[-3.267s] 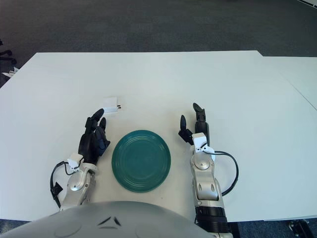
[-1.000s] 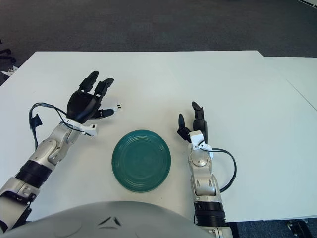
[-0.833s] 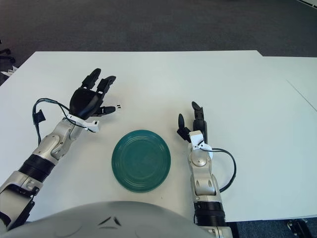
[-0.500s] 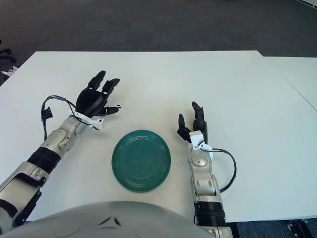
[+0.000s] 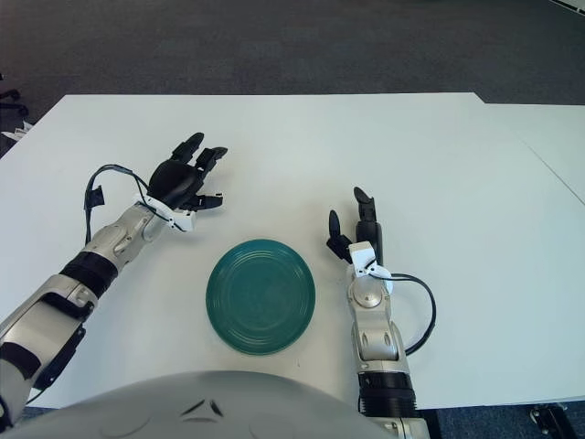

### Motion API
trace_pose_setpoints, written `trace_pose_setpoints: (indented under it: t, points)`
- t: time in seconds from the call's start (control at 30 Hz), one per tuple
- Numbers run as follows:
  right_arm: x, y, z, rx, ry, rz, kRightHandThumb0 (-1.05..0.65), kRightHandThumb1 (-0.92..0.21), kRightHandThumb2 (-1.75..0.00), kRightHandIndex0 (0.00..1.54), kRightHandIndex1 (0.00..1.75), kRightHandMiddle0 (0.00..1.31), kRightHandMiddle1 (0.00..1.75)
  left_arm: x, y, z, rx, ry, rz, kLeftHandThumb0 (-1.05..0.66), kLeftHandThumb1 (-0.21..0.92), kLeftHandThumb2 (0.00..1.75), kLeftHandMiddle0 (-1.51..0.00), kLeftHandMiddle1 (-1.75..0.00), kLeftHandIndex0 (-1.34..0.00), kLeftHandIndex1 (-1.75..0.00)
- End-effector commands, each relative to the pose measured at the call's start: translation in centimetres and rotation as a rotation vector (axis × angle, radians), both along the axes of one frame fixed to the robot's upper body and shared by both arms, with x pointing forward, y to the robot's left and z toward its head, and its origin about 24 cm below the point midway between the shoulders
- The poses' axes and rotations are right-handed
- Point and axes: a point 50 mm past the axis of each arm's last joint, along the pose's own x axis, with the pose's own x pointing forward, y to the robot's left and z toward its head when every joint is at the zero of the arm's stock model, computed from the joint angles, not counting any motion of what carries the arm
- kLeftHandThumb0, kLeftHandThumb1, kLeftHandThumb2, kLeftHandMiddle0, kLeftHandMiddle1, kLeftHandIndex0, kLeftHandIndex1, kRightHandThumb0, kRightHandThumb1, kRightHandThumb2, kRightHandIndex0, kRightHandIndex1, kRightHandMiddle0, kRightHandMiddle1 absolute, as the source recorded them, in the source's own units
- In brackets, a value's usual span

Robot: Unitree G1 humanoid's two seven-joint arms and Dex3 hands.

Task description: Put the charger into the plate.

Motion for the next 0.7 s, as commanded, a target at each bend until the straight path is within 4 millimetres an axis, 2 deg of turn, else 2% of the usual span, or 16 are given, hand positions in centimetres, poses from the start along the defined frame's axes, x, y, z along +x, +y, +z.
trace_pose_setpoints:
  t: [0.0, 0.2, 0.67]
  points:
    - [-3.7, -0.2, -5.2, 0.06, 0.299, -0.032, -0.7, -0.92, -0.86, 0.13, 0.0, 0.0, 0.36, 0.2, -0.1, 0.2, 0.005, 0.052, -0.014, -1.05, 0.92, 0.52, -0.25, -0.03, -0.07, -0.8]
    - [-3.7, -0.2, -5.1, 0.058, 0.3, -0.032, -0.7, -0.92, -0.86, 0.14, 0.0, 0.0, 0.36, 0.2, -0.3, -0.2, 0.007, 0.136, -0.028, -1.05, 0.92, 0.53, -0.25, -0.02, -0.13, -0.83]
    - [-3.7, -0.3, -5.1, 0.06, 0.299, -0.031, -0.69, -0.92, -0.86, 0.13, 0.0, 0.0, 0.37, 0.7, -0.3, -1.0, 0.075, 0.195, -0.044, -1.05, 0.92, 0.51, -0.23, -0.01, -0.21, -0.88]
